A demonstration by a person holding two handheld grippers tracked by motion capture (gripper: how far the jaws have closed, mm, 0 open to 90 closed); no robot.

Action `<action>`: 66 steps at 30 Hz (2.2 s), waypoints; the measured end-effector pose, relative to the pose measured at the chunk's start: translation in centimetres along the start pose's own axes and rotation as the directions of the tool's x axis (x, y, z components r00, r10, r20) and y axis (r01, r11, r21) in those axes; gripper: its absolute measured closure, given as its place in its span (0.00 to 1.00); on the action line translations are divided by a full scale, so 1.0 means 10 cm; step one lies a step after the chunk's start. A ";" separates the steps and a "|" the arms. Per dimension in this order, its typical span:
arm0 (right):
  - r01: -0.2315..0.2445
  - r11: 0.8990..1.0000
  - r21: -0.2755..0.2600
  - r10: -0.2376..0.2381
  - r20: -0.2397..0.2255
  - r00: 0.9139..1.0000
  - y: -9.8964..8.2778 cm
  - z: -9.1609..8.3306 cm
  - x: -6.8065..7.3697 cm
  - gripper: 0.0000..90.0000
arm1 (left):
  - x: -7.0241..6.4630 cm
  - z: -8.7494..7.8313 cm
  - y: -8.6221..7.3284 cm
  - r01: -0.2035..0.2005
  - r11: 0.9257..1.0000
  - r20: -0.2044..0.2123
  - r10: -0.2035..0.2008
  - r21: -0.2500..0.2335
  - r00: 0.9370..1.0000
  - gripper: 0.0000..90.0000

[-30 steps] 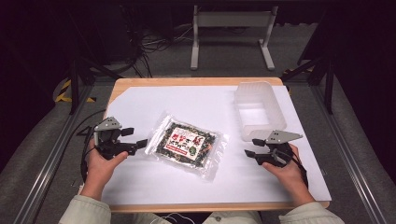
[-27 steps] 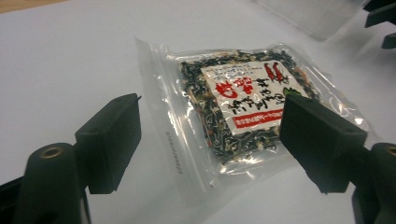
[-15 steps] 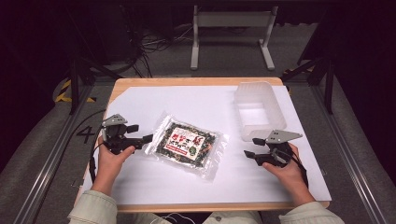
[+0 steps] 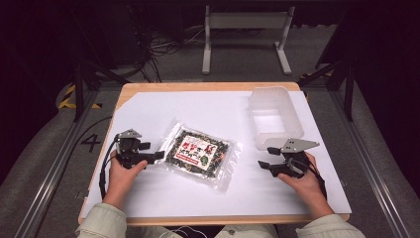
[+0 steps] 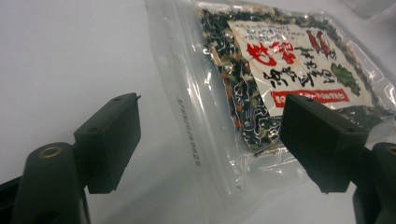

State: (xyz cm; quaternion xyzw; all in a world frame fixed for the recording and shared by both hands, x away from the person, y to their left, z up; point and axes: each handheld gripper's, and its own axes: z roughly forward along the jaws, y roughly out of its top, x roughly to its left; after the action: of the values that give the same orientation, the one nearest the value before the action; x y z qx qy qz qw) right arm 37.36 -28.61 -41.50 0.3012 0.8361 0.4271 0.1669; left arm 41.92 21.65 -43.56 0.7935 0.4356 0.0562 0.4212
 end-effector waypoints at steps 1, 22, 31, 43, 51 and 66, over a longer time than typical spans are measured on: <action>0.000 1.000 0.001 0.000 -0.001 1.000 0.00 0.00 0.00 0.39 | -0.01 0.02 -0.01 0.004 1.000 0.004 -0.004 0.013 1.000 0.24; 0.006 1.000 0.017 -0.006 -0.019 1.000 -0.02 0.03 0.01 0.38 | -0.07 0.11 -0.10 -0.021 0.996 -0.004 0.021 0.087 1.000 0.39; 0.012 1.000 0.018 -0.012 -0.025 1.000 -0.02 0.04 0.02 0.38 | -0.09 0.09 -0.11 -0.016 0.994 0.015 0.015 0.111 1.000 0.58; 0.021 1.000 0.018 -0.021 -0.034 0.999 -0.01 0.05 0.04 0.38 | -0.13 0.07 -0.11 0.021 0.992 0.034 -0.026 0.122 0.999 0.91; 0.023 1.000 0.014 -0.023 -0.038 0.999 -0.01 0.05 0.04 0.37 | -0.16 0.06 -0.11 0.067 0.995 0.013 -0.068 0.081 0.998 0.98; 0.027 1.000 0.005 -0.026 -0.029 0.999 -0.01 0.03 0.04 0.39 | -0.27 -0.34 0.07 0.066 0.989 0.077 -0.056 -0.131 0.995 1.00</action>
State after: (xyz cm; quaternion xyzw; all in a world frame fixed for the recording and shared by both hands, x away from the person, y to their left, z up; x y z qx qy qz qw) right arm 37.19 -28.24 -41.74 0.2843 0.8435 0.4269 0.1595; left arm 39.18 21.58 -40.18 0.7514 0.4394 0.0433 0.4904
